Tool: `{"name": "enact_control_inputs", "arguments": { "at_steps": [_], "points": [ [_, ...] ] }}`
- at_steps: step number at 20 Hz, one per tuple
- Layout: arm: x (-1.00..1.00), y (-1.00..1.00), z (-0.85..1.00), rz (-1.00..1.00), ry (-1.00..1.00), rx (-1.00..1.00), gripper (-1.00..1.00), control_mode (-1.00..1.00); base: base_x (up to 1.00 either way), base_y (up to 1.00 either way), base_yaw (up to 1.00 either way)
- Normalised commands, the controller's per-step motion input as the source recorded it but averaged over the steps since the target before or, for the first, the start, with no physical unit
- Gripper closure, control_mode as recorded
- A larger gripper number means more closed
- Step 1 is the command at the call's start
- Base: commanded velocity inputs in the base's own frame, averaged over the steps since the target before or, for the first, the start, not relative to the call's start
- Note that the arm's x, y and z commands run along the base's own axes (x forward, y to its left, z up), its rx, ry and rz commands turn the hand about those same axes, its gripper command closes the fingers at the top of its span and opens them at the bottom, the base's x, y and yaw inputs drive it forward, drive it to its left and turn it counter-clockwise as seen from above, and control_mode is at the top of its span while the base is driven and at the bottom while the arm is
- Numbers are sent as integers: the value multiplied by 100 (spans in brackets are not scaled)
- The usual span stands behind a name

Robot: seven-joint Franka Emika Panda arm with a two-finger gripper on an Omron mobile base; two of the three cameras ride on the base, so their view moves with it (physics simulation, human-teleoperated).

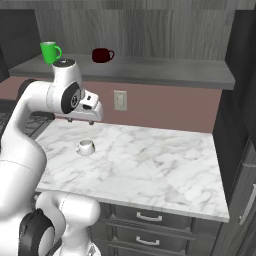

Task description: Pick the mug on the counter and place it in the cabinet with the handle facing the right, like the mugs already inside.

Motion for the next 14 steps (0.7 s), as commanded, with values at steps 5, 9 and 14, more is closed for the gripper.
{"name": "enact_control_inputs", "arguments": {
  "at_steps": [5, 9, 14],
  "points": [
    [0, 34, -22, -5, 0, -2, -100, -100, 0, 0, 0],
    [0, 32, -27, -6, 0, 0, -100, -100, 0, 0, 0],
    [0, 31, -31, -6, 0, 0, -100, -100, 0, 0, 0]
  ]
}}
